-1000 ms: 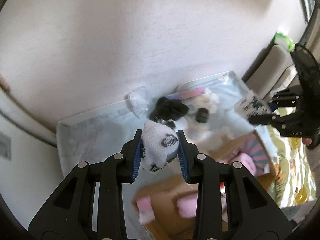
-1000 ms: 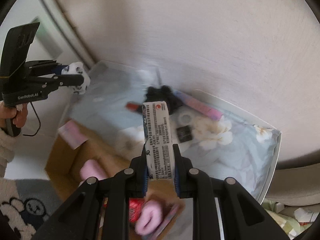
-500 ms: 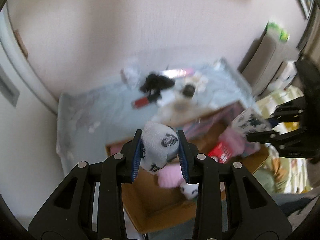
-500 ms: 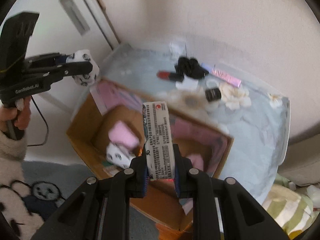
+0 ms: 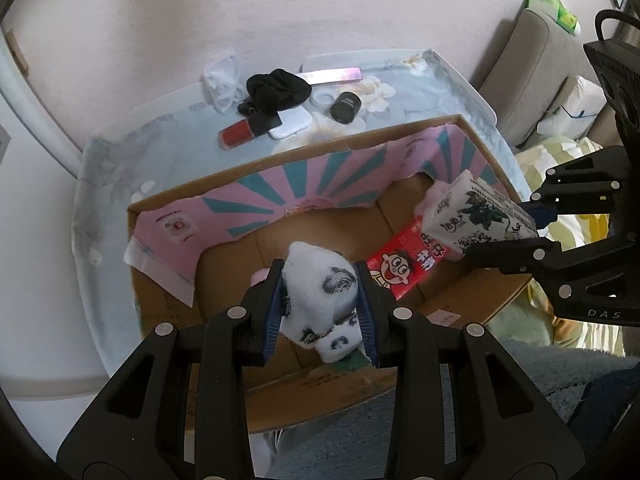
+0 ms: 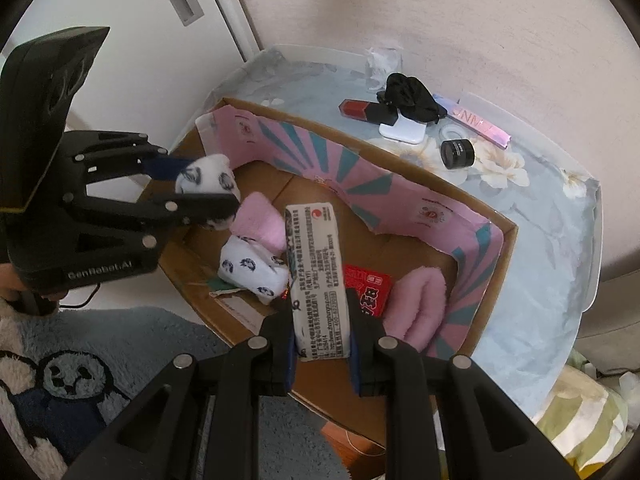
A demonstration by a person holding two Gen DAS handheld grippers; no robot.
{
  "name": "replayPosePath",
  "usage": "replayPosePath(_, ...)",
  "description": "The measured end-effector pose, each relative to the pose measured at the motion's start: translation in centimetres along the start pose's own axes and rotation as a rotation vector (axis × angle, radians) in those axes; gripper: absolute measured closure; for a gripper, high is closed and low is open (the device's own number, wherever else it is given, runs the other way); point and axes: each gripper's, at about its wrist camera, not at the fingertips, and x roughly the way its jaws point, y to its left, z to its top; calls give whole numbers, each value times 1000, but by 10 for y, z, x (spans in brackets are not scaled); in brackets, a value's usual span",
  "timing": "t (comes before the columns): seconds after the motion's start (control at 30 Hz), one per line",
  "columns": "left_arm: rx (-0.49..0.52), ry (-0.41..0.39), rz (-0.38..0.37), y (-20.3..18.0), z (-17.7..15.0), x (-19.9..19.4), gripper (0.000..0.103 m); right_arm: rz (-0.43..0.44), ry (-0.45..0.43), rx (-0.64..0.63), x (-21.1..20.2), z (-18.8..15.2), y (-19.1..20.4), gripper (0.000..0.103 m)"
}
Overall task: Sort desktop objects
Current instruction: 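Carry both items into the cardboard box and open both tools to release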
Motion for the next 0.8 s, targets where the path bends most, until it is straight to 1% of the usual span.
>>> replayPosePath(0.27,-12,11,2,0,0,2,72,-9,12,-26,2,-2,-3,84)
replayPosePath(0.3,-11,10,-4,-1,1,2,66,-1,20,-30,3,-2,-3,83)
replayPosePath(0.33,-10,-2,-20,-1,1,-1,48,16,26,-37,3,-2,-2,79)
replayPosePath(0.37,-14,-13,-19,-1,2,-4,29,27,13,-41,1,-2,-1,68)
replayPosePath(0.4,-19,-35,9,-1,3,-8,2,31,-4,-43,-2,-2,0,58)
replayPosePath(0.43,-20,-65,30,0,4,-12,0,34,-18,-42,-5,-2,0,37)
replayPosePath(0.47,-21,-81,39,1,6,-14,0,31,-37,-40,-8,-2,1,26)
replayPosePath(0.53,-28,-90,57,5,10,-16,0,19,-62,-34,-12,-1,-1,26)
replayPosePath(0.57,-33,-89,74,8,12,-15,0,15,-59,-29,-12,0,-2,26)
replayPosePath(0.63,-43,-87,85,12,14,-13,0,14,-59,-14,-12,2,-6,26)
replayPosePath(0.7,-59,-85,78,18,15,-12,0,15,-65,8,-12,2,-10,26)
replayPosePath(0.8,-87,-86,64,25,14,-14,0,2,-109,43,-17,2,-15,26)
